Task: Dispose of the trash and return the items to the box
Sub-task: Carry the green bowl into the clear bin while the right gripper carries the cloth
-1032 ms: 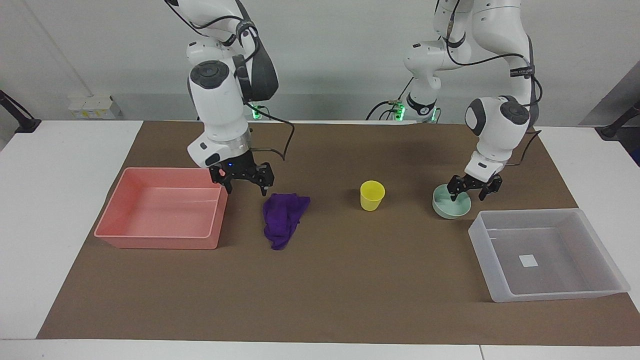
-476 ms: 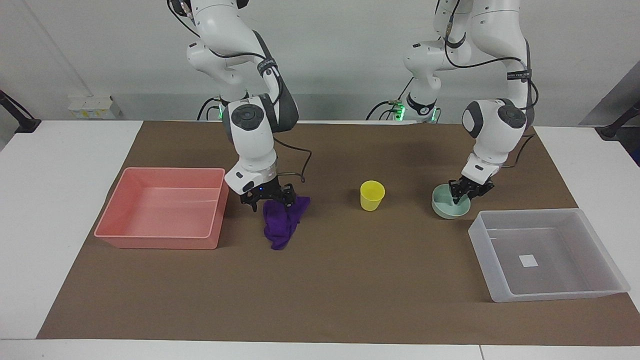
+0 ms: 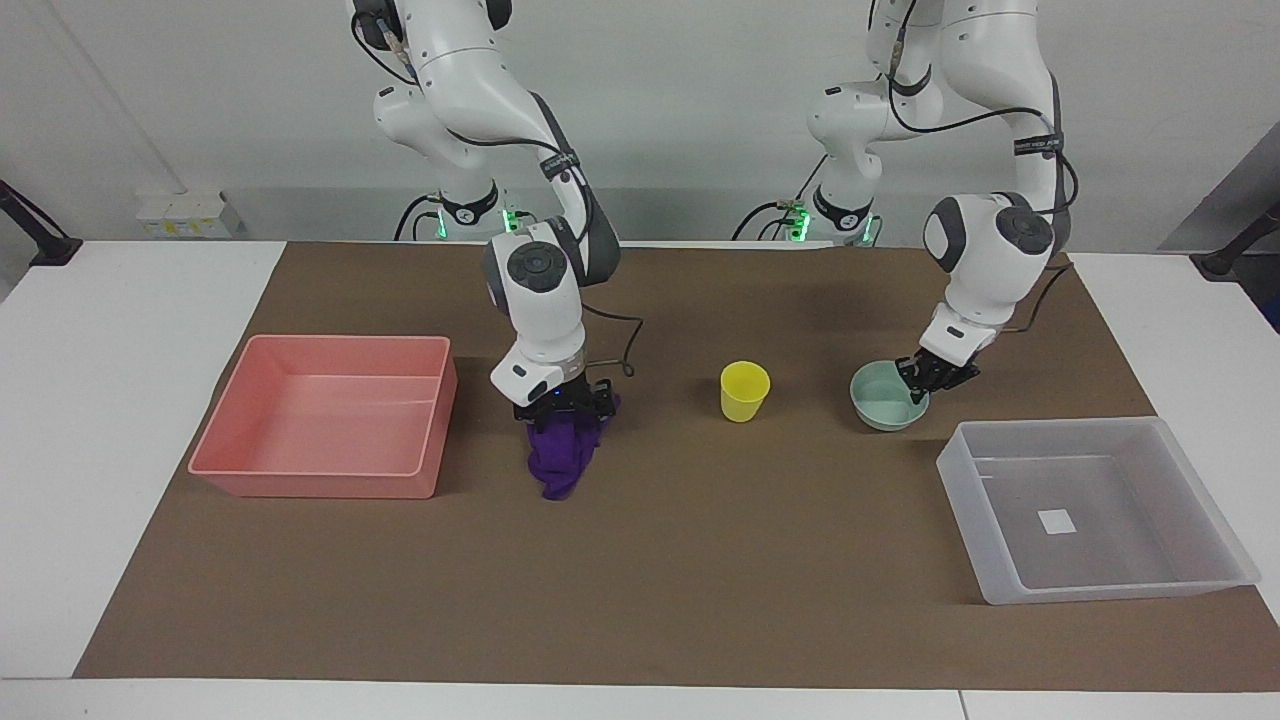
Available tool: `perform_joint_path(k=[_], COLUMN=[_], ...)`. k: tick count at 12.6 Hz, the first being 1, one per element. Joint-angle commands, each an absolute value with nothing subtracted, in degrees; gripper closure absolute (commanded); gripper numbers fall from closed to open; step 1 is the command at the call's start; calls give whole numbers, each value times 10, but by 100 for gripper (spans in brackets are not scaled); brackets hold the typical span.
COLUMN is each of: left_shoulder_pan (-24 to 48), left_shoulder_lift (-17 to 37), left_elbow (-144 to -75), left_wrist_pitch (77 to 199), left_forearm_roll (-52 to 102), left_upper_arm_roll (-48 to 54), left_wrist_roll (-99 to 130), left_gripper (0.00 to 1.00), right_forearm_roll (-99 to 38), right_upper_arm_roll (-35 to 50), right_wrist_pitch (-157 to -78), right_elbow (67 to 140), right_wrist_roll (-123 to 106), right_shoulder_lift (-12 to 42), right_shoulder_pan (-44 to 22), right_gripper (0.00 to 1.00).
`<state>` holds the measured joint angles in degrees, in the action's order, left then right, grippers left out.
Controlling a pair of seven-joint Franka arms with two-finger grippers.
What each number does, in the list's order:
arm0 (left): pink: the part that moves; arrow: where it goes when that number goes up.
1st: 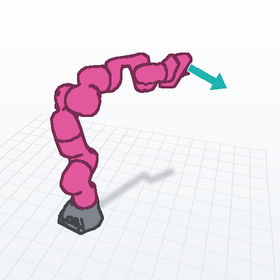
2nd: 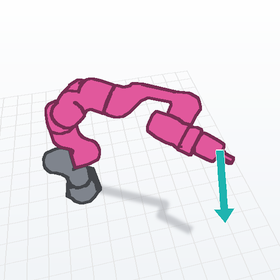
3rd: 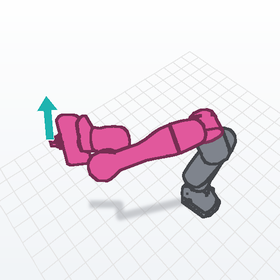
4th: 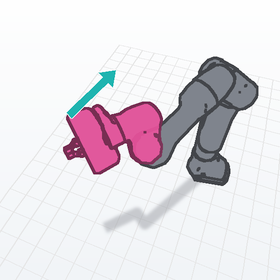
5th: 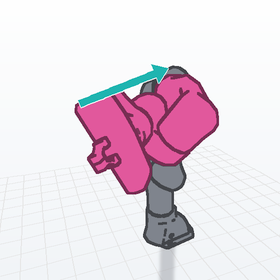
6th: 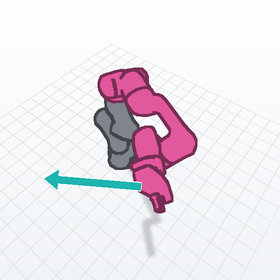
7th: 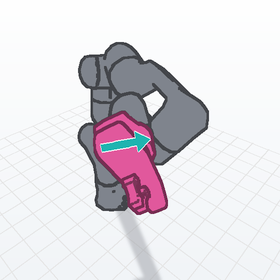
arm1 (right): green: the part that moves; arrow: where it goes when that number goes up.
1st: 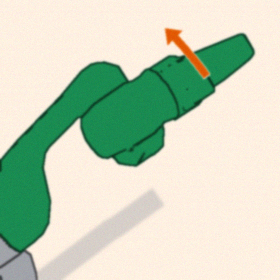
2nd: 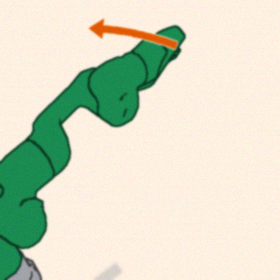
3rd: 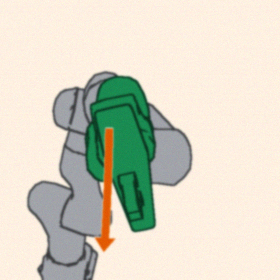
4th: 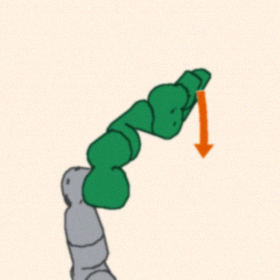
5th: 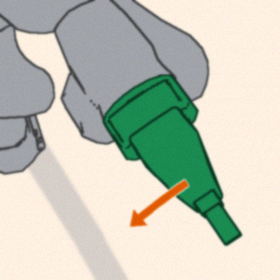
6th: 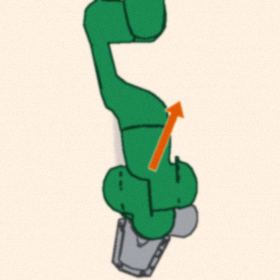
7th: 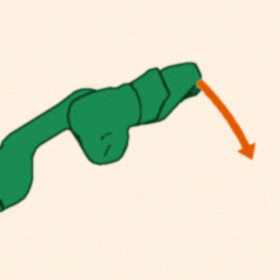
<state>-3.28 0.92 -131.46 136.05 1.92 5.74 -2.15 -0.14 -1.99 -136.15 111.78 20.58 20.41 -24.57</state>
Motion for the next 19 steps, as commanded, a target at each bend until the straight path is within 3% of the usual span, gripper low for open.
perform_joint_path(k=[1, 2, 3, 4, 6, 14, 17, 19], left_shoulder_pan=[-40, -56, -68, -76, -91, -163, -170, -171], left_shoulder_lift=[6, 14, 29, 44, 83, 327, 385, 387], left_elbow=[-1230, -1198, -1164, -1134, -1060, -749, -719, -726], left_wrist_pitch=[1265, 1251, 1242, 1245, 1238, 1172, 1200, 1206], left_forearm_roll=[27, 26, 26, 26, 24, 19, 19, 19], left_upper_arm_roll=[47, 48, 48, 47, 47, 54, 55, 54], left_wrist_roll=[-60, -68, -82, -90, -91, -91, -93, -93], left_gripper=[100, 100, 100, 100, 100, 100, 100, 100], right_forearm_roll=[8, 8, 8, 8, 8, 5, 4, 6], right_upper_arm_roll=[-19, -18, -18, -18, -20, -21, -22, -26], right_wrist_pitch=[-1374, -1374, -1371, -1370, -1357, -1240, -1147, -1101], right_elbow=[1143, 1146, 1146, 1151, 1154, 1092, 1042, 1031], right_wrist_roll=[191, 191, 192, 193, 197, 295, 311, 315], right_shoulder_lift=[196, 195, 195, 195, 193, 140, 100, 66], right_shoulder_pan=[-242, -241, -241, -241, -239, -236, -235, -233], right_gripper=[0, 0, 12, 37, 100, 100, 100, 100])
